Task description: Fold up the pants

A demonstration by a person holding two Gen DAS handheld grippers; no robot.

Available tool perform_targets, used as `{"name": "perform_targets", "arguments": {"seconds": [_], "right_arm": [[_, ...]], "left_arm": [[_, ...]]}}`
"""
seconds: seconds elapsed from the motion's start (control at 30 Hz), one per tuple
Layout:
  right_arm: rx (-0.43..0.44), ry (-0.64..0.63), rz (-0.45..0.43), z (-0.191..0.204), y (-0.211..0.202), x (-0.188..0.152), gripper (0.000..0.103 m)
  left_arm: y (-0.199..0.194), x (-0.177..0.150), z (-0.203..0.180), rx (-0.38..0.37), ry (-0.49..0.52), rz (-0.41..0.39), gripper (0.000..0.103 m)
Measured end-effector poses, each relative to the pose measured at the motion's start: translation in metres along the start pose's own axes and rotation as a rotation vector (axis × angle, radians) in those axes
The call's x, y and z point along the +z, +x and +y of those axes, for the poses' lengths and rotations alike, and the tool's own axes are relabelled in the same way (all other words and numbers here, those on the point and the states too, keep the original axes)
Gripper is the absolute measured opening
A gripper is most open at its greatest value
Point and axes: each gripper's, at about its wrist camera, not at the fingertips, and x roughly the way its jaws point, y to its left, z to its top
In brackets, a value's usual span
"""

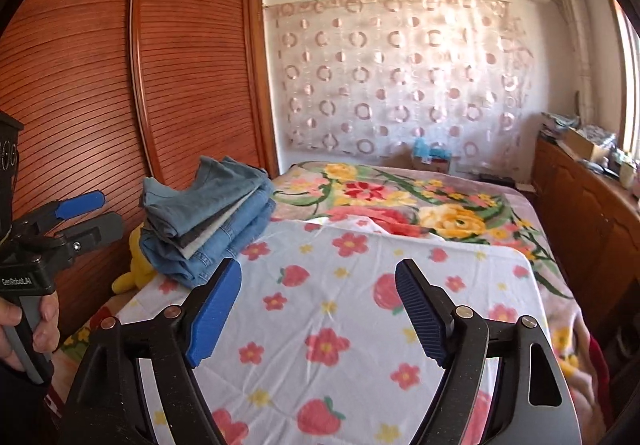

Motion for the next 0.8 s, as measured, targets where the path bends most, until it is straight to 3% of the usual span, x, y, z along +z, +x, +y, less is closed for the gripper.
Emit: {"name": "perform_targets", "arguments": {"seconds": [0.17,0.43,0.8], "right_arm": [[-0.026,0.027,-0.004,0.004,-0.021,-0.009,0.086],[-0.08,0.053,-0.015,0.014,-0.044,-0.017,0.099],[-0.184,0.08,-0.068,0.028,-0.066,-0.021,0.1]], "left_arm": [[-0.003,-0.006,-0.015,-0.019,0.006,0.01,0.102],[-0.002,-0.015,-0.04,-0.051,0.019,0.039,0.102],[-0.017,-0.006,-0.065,-0.065,0.055,0.022,0.102]]}}
